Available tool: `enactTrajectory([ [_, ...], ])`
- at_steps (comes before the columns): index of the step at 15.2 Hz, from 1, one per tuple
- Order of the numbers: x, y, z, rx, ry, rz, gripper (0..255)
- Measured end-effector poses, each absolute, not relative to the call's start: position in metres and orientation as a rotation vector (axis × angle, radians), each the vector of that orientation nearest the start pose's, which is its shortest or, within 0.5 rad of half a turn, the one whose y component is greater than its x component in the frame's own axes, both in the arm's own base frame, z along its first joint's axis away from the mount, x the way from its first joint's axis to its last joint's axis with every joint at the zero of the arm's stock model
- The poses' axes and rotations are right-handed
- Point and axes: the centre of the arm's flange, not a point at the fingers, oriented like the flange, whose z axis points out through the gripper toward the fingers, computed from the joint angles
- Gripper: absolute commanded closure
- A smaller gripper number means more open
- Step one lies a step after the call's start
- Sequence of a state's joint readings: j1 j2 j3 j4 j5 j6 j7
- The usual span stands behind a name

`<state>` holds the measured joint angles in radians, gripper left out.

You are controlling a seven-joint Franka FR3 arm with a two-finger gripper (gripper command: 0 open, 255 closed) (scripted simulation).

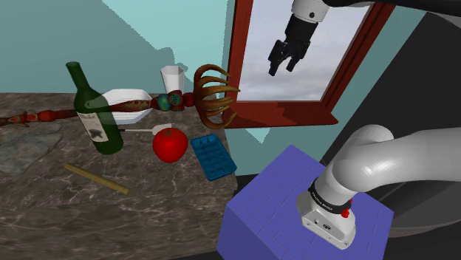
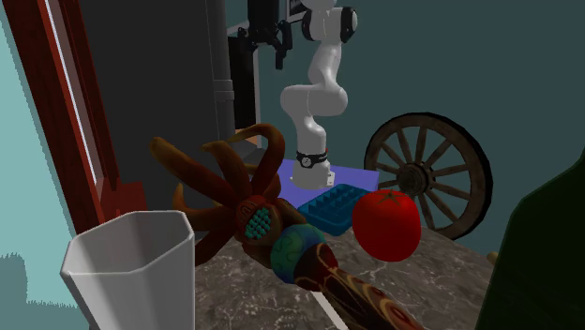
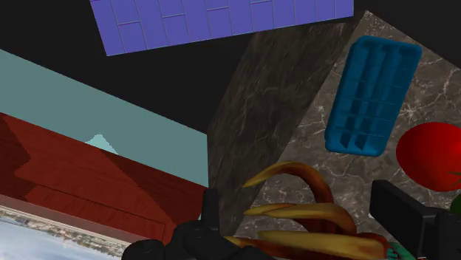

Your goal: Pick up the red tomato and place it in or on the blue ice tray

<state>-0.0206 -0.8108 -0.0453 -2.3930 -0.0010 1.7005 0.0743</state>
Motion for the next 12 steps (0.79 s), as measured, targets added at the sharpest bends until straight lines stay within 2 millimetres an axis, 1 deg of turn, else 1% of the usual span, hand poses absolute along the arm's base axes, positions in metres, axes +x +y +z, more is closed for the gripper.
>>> enactTrajectory([
  [1,0.312,-0.025,0.592,-3.097,0.199,-0.182,0],
  [2,0.314,-0.019,0.591,-3.097,0.214,-0.178,0],
  [4,0.318,0.000,0.585,-3.094,0.272,-0.160,0],
  [6,0.327,0.025,0.574,-3.090,0.340,-0.140,0],
  [7,0.331,0.035,0.568,-3.086,0.377,-0.130,0],
  [8,0.333,0.047,0.563,-3.083,0.413,-0.119,0],
  [10,0.345,0.072,0.557,-3.075,0.486,-0.098,0],
  [11,0.346,0.083,0.553,-3.070,0.524,-0.087,0],
  [12,0.352,0.093,0.548,-3.065,0.561,-0.077,0],
])
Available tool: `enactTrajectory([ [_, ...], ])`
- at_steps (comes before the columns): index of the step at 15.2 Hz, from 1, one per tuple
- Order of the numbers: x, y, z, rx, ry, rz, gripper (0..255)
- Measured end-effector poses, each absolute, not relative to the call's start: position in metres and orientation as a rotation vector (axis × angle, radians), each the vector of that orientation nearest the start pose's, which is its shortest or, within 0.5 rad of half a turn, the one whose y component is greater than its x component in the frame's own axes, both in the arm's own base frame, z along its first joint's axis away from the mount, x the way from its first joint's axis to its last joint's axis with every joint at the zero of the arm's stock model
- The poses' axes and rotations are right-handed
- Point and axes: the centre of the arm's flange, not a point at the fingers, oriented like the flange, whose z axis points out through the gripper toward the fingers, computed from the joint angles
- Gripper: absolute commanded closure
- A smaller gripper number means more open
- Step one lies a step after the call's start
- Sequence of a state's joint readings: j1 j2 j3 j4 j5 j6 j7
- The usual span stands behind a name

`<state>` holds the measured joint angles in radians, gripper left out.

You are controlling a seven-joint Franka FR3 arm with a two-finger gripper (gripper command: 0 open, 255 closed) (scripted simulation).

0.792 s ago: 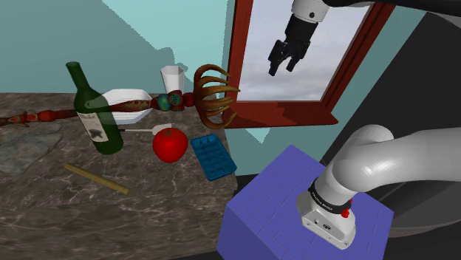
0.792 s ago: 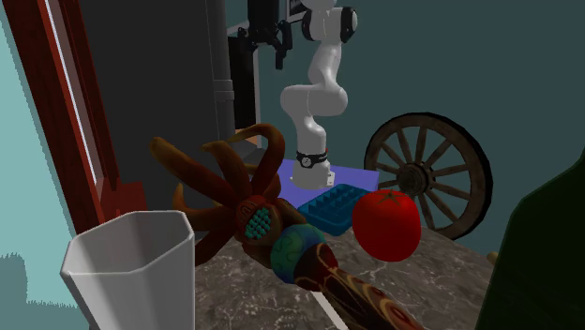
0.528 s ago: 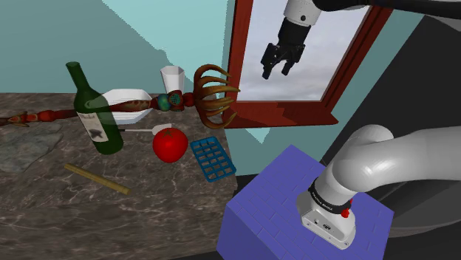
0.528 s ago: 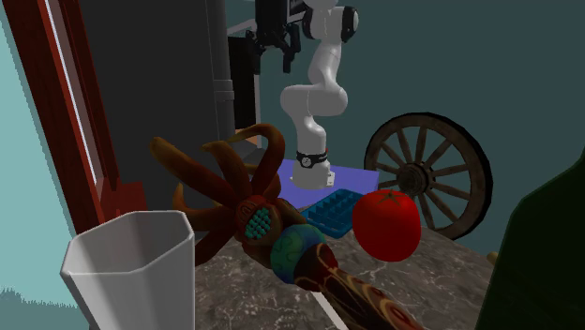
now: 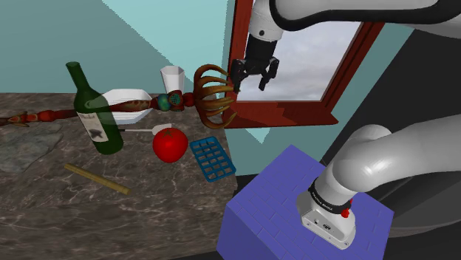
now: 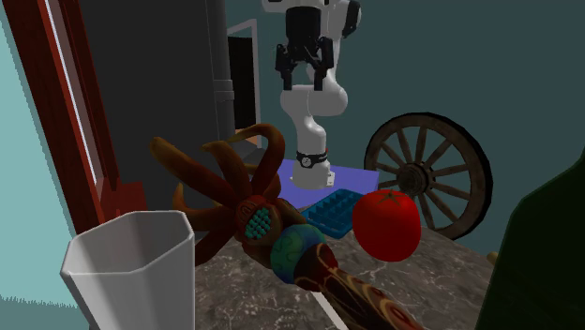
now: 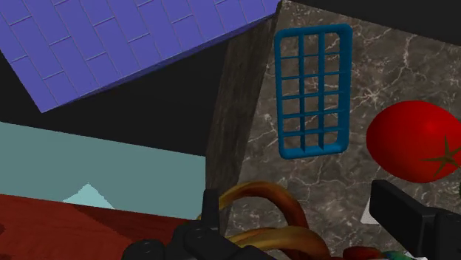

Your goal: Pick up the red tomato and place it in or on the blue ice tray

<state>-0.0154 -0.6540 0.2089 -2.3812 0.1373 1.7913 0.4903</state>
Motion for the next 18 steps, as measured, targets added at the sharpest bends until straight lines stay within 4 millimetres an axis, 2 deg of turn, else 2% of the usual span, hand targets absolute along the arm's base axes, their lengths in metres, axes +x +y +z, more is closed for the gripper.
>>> enactTrajectory([
  [5,0.383,0.149,0.528,-3.030,0.742,-0.023,0],
  [11,0.427,0.216,0.494,-2.974,0.956,0.042,0],
  [18,0.487,0.278,0.465,-2.886,1.200,0.119,0],
])
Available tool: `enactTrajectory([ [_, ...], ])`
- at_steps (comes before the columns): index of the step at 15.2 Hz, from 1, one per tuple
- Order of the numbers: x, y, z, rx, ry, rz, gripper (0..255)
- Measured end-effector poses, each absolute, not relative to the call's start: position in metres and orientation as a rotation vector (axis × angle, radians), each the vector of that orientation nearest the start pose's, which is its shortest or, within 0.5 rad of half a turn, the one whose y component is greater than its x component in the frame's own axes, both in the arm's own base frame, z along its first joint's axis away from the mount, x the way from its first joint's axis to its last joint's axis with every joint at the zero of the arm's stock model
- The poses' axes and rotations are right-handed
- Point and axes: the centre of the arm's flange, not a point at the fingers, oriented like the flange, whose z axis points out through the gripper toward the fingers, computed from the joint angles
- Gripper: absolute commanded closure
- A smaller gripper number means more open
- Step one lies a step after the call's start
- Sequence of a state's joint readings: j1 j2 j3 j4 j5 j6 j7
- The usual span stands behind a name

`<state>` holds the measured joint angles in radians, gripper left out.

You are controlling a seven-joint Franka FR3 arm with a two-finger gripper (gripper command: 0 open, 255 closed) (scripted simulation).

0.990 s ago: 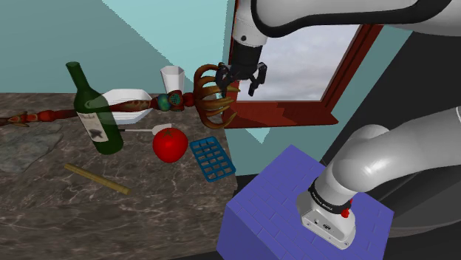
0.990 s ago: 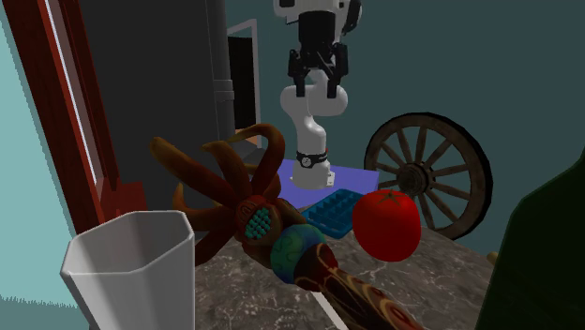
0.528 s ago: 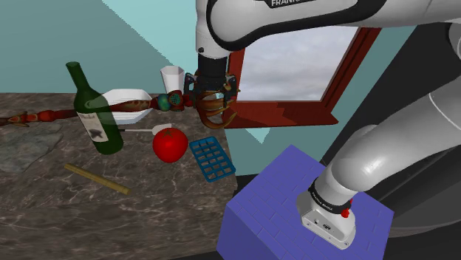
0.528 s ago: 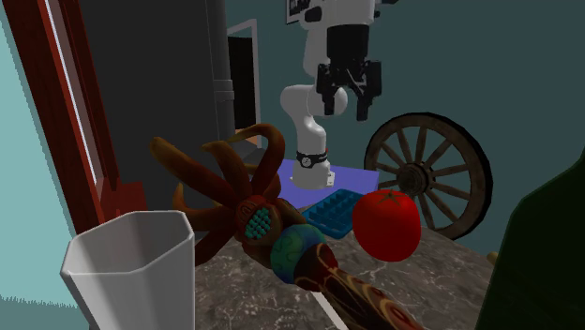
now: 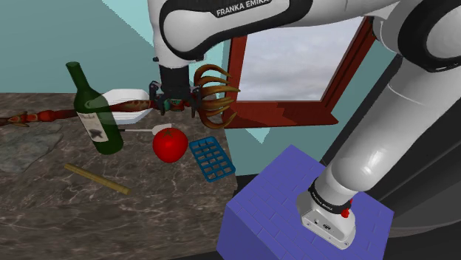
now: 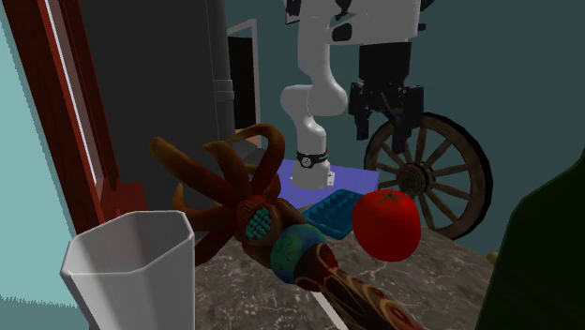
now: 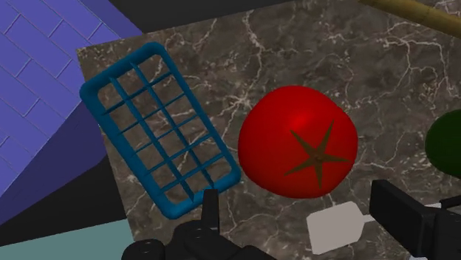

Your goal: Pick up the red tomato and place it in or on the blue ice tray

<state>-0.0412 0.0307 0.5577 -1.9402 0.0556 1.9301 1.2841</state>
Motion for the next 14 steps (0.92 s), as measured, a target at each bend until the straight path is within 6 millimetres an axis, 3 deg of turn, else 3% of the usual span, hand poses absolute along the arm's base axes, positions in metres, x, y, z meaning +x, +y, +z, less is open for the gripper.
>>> enactTrajectory([
  [4,0.517,0.305,0.441,-2.838,1.310,0.153,0],
  [11,0.516,0.309,0.405,-2.832,1.325,0.157,0],
  [14,0.516,0.310,0.403,-2.831,1.325,0.157,0],
])
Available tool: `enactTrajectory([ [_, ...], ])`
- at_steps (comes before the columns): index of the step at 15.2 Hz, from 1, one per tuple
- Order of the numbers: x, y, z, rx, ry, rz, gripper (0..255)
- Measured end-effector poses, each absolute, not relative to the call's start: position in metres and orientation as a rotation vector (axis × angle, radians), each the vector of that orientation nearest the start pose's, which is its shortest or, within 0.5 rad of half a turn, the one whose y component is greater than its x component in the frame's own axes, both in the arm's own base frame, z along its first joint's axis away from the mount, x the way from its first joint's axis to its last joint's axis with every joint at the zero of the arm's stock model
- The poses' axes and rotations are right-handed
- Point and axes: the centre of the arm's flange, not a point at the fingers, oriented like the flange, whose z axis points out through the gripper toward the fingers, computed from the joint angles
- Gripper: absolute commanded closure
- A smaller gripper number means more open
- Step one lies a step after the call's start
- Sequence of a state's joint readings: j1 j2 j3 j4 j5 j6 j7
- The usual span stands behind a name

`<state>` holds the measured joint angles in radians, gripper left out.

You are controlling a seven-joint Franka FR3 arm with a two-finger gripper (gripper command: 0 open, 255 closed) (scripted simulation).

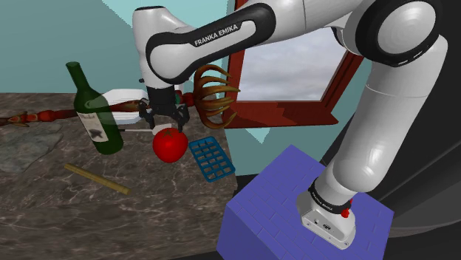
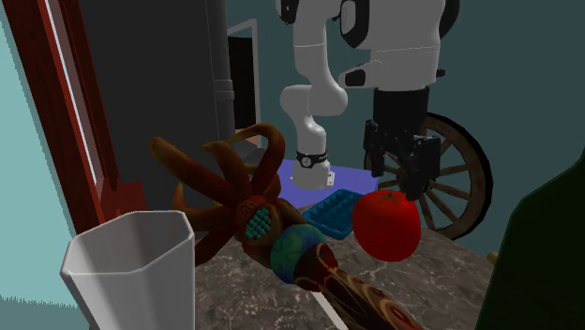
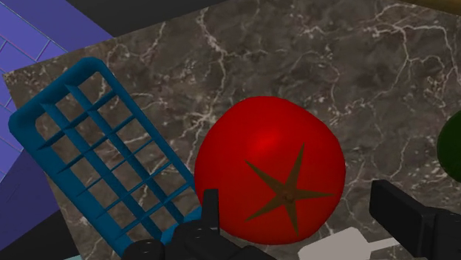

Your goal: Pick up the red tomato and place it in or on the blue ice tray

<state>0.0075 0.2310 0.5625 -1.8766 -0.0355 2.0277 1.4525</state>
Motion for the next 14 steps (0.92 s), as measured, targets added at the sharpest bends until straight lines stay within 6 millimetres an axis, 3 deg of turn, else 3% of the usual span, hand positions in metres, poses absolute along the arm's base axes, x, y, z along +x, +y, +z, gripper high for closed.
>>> enactTrajectory([
  [3,0.5164,0.3097,0.4023,-2.831,1.325,0.157,0],
  [4,0.5164,0.3097,0.4023,-2.831,1.325,0.157,255],
  [14,0.5165,0.3098,0.4030,-2.830,1.325,0.155,255],
])
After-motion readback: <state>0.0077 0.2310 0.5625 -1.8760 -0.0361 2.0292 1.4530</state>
